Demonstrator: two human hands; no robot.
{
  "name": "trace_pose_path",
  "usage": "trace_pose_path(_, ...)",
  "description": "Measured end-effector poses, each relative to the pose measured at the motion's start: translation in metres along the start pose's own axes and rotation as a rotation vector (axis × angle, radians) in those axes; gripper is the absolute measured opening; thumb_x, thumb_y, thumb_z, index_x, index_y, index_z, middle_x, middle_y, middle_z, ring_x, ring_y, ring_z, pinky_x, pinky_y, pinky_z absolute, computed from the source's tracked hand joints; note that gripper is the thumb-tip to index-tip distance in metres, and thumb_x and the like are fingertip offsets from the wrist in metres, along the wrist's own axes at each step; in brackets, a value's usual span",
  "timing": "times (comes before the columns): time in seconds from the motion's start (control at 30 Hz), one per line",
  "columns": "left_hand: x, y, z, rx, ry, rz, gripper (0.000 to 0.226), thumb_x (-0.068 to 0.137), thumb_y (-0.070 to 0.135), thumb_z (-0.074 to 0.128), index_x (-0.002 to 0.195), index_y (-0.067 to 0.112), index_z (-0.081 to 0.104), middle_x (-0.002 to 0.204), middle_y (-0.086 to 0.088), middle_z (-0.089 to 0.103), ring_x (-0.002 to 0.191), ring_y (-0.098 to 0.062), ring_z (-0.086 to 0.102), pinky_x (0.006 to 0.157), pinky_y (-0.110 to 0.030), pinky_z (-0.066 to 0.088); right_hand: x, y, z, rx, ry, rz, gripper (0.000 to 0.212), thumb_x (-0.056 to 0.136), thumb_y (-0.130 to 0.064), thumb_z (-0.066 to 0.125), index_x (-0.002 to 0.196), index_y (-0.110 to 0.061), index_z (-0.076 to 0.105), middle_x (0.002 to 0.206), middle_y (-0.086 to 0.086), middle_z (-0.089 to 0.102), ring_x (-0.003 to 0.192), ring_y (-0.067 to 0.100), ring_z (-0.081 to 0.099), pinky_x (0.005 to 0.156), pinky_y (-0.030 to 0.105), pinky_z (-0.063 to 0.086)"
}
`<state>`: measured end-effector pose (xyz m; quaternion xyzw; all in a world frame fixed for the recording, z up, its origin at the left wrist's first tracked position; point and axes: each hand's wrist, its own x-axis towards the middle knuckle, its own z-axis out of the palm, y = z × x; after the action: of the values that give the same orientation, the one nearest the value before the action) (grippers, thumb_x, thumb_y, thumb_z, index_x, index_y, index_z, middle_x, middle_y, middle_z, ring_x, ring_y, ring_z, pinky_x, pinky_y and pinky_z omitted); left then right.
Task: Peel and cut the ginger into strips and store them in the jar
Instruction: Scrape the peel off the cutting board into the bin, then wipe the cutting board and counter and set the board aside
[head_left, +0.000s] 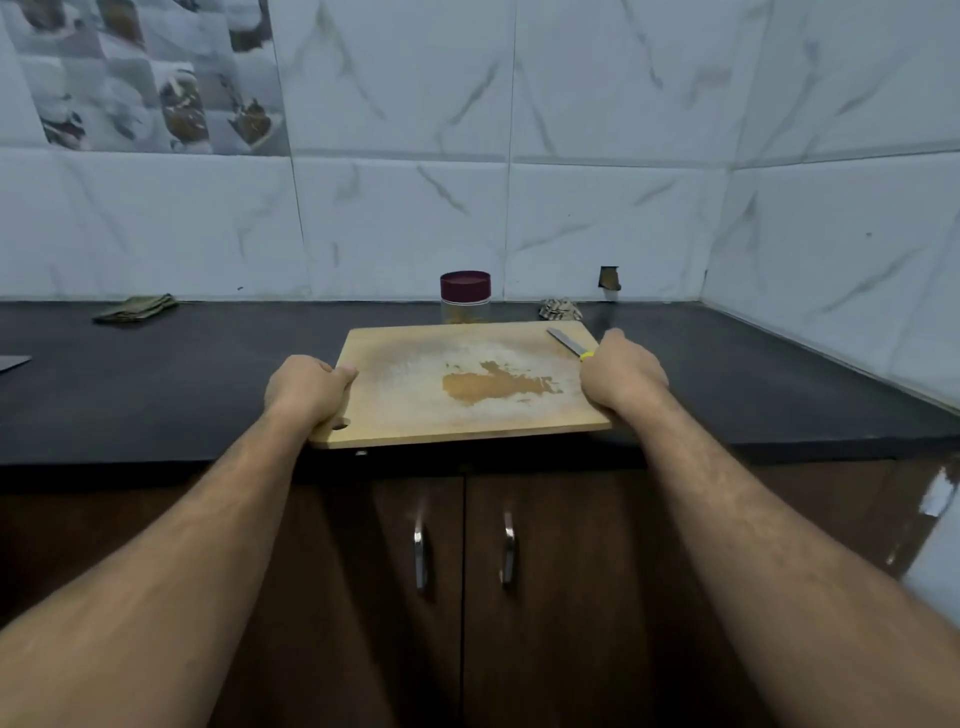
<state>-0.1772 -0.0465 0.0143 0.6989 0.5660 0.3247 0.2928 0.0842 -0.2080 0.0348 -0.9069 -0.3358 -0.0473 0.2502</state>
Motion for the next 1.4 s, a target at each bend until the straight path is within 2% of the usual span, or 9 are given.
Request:
trace_pose_path(0.17,0.082,0.002,0.030,0.159,-0.031,0.016,0.043,0.096,0.044,0.056,0.084,0.007,0.073,0.075,-0.009,0.070,0.081,-0.032,0.070,0.077,-0.038,0.057,0.068,-0.027,0.044,-0.067,-0.031,0.045,0.028,0.098,-0.015,0.042,0.124,-0.007,0.045,0.124,0.017,0.058,0.110,0.035,0.056,0.070,0.036,0.039)
trace_pose_path(0.27,0.102,-0.002,0.045,0.184,-0.002,0.038,0.042,0.096,0.042,0.056,0.085,0.006,0.073,0.073,-0.010,0.070,0.077,-0.029,0.067,0.064,-0.032,0.050,0.085,-0.027,0.058,-0.112,-0.026,0.057,0.026,0.098,-0.017,0.042,0.123,-0.008,0.044,0.122,0.018,0.057,0.105,0.035,0.056,0.069,0.038,0.039)
trace_pose_path(0.37,0.110,-0.006,0.054,0.198,-0.002,0.026,0.039,0.096,0.040,0.057,0.082,0.007,0.073,0.068,-0.008,0.069,0.063,-0.023,0.066,0.051,-0.028,0.042,0.091,-0.020,0.070,-0.166,-0.027,0.071,0.025,0.098,-0.017,0.042,0.121,-0.009,0.045,0.119,0.017,0.058,0.099,0.033,0.056,0.067,0.037,0.039)
trace_pose_path(0.4,0.111,-0.006,0.056,0.192,0.005,0.028,0.037,0.095,0.039,0.059,0.079,0.009,0.073,0.070,-0.008,0.070,0.060,-0.023,0.066,0.052,-0.029,0.047,0.091,-0.018,0.071,-0.178,-0.015,0.071,0.024,0.098,-0.017,0.042,0.120,-0.010,0.046,0.118,0.016,0.058,0.096,0.032,0.055,0.067,0.037,0.039)
trace_pose_path(0.47,0.111,-0.009,0.058,0.211,0.036,0.045,0.034,0.095,0.037,0.062,0.076,0.011,0.073,0.074,-0.009,0.071,0.069,-0.027,0.067,0.061,-0.032,0.053,0.090,-0.017,0.074,-0.201,0.010,0.063,0.022,0.097,-0.017,0.043,0.118,-0.010,0.047,0.117,0.014,0.060,0.097,0.032,0.057,0.066,0.036,0.039)
trace_pose_path(0.57,0.109,-0.011,0.061,0.250,0.082,0.045,0.030,0.094,0.036,0.062,0.080,0.013,0.074,0.076,-0.008,0.070,0.080,-0.030,0.066,0.063,-0.032,0.046,0.086,-0.019,0.074,-0.219,0.025,0.055,0.025,0.096,-0.016,0.044,0.120,-0.011,0.049,0.120,0.014,0.060,0.107,0.033,0.057,0.068,0.036,0.040)
trace_pose_path(0.73,0.103,-0.009,0.064,0.268,0.128,0.014,0.027,0.093,0.038,0.063,0.092,0.015,0.077,0.086,-0.009,0.072,0.087,-0.030,0.064,0.064,-0.032,0.046,0.085,-0.018,0.067,-0.296,-0.015,0.040,0.031,0.095,-0.013,0.043,0.126,-0.011,0.051,0.124,0.014,0.059,0.120,0.032,0.045,0.071,0.037,0.039)
trace_pose_path(1.17,0.093,-0.006,0.065,0.235,0.184,0.005,0.024,0.093,0.038,0.064,0.091,0.017,0.078,0.083,-0.006,0.072,0.082,-0.026,0.064,0.065,-0.031,0.048,0.079,-0.018,0.067,-0.252,0.003,0.068,0.034,0.095,-0.016,0.044,0.127,-0.013,0.051,0.128,0.013,0.056,0.119,0.031,0.046,0.072,0.038,0.040)
trace_pose_path(1.4,0.091,-0.005,0.063,0.234,0.179,0.005,0.024,0.093,0.037,0.065,0.091,0.017,0.078,0.083,-0.006,0.072,0.079,-0.025,0.063,0.063,-0.031,0.047,0.079,-0.021,0.062,-0.324,-0.009,0.066,0.031,0.093,-0.010,0.048,0.121,-0.016,0.060,0.117,0.008,0.064,0.111,0.028,0.053,0.067,0.034,0.041)
